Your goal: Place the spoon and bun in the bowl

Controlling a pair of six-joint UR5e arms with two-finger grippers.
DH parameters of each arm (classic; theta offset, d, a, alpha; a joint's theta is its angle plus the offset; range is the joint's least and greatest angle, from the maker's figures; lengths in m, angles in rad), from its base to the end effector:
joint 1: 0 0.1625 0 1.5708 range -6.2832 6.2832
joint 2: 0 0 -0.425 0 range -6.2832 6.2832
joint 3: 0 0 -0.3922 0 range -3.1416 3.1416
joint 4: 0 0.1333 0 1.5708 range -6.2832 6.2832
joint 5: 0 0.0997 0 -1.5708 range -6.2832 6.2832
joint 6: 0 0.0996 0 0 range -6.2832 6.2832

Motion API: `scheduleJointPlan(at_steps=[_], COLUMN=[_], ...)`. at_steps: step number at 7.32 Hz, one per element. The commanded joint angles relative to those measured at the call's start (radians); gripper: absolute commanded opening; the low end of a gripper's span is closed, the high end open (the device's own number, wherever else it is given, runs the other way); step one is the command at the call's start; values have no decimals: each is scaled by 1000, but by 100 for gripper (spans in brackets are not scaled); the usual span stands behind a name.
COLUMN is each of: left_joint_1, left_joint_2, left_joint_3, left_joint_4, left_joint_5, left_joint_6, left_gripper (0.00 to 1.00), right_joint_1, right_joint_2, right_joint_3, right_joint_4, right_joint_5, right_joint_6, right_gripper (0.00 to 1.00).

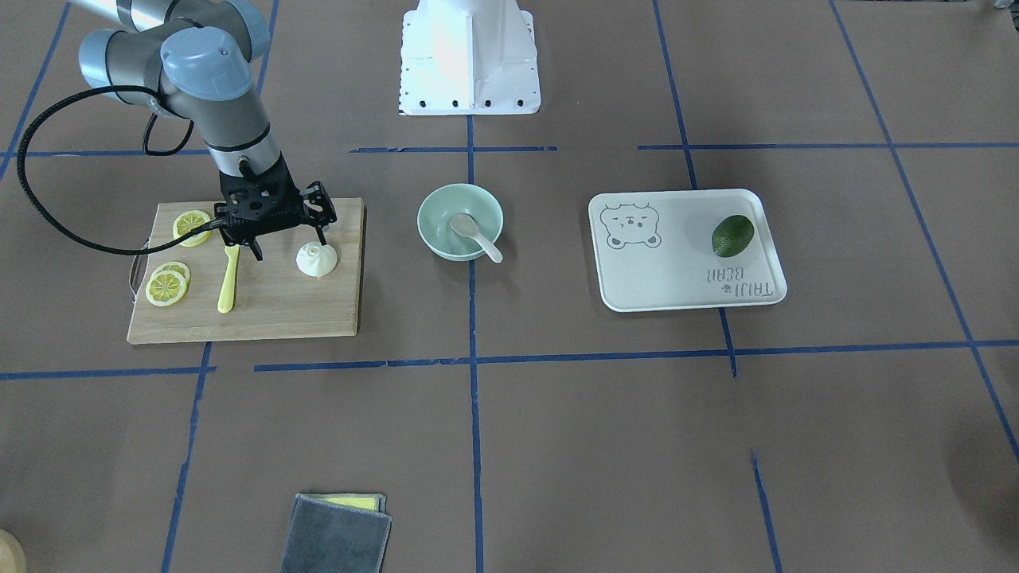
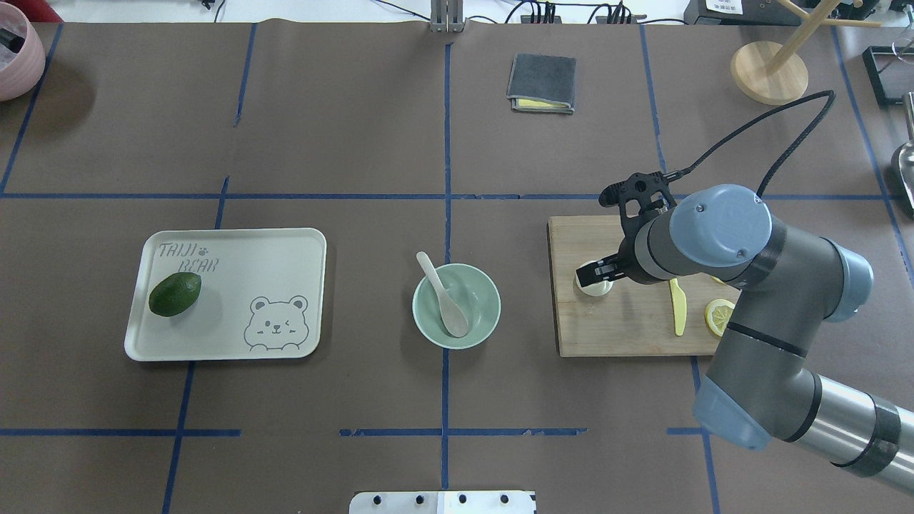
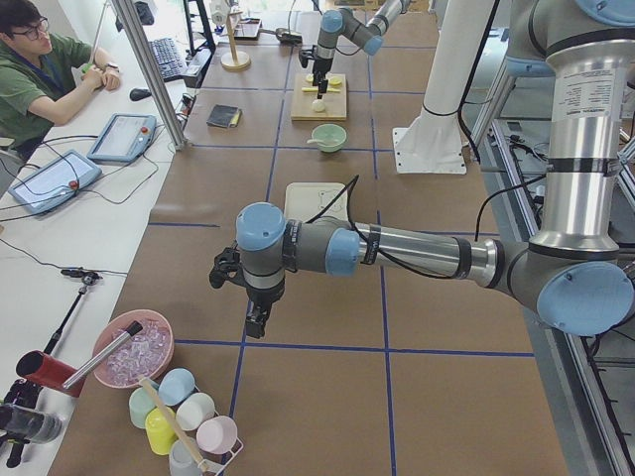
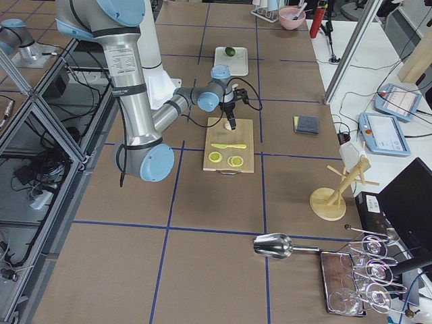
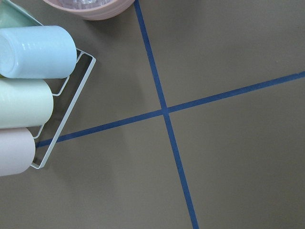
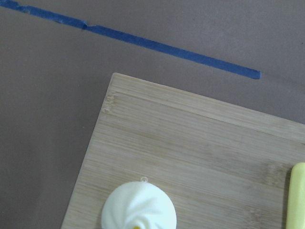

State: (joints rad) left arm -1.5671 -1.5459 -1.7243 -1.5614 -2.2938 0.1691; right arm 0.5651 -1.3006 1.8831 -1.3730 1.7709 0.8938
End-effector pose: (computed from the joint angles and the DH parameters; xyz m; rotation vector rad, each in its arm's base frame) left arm -0.0656 -0.4865 0.5994 0.1735 0.7115 0.2081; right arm -0.4295 -0.4067 0.3556 0.2985 -0.7438 -0.1839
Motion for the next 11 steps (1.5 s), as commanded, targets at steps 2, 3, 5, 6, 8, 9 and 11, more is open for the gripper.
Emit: scheduleJointPlan(at_steps=[2, 3, 5, 6, 8, 9, 11], left_joint_1=[-1, -1, -1, -1, 1, 1, 1], left_joint_2=[20, 20, 20, 20, 20, 20, 20], left_joint_3=[-12, -12, -12, -11, -12, -14, -14], left_joint_4=[-2, -2, -2, -2, -2, -2, -2], left_joint_5=[-38, -38, -38, -38, -38, -38, -38], left_joint_6=[1, 1, 1, 3, 4, 6, 6], left_gripper=[100, 100, 100, 100, 100, 100, 100], right_joint_1=[-30, -37, -40, -42, -42, -42, -44], right_joint_2=[27, 27, 29, 29, 29, 29, 97], right_joint_3=[-35, -35, -35, -36, -38, -35, -1], right_joint_4=[0, 0, -1, -1, -1, 0, -17], right_joint_5=[-10, -11, -10, -10, -8, -8, -8], right_joint_6=[7, 7, 8, 8, 8, 8, 52], right_gripper=[81, 77, 49, 2, 0, 0, 0])
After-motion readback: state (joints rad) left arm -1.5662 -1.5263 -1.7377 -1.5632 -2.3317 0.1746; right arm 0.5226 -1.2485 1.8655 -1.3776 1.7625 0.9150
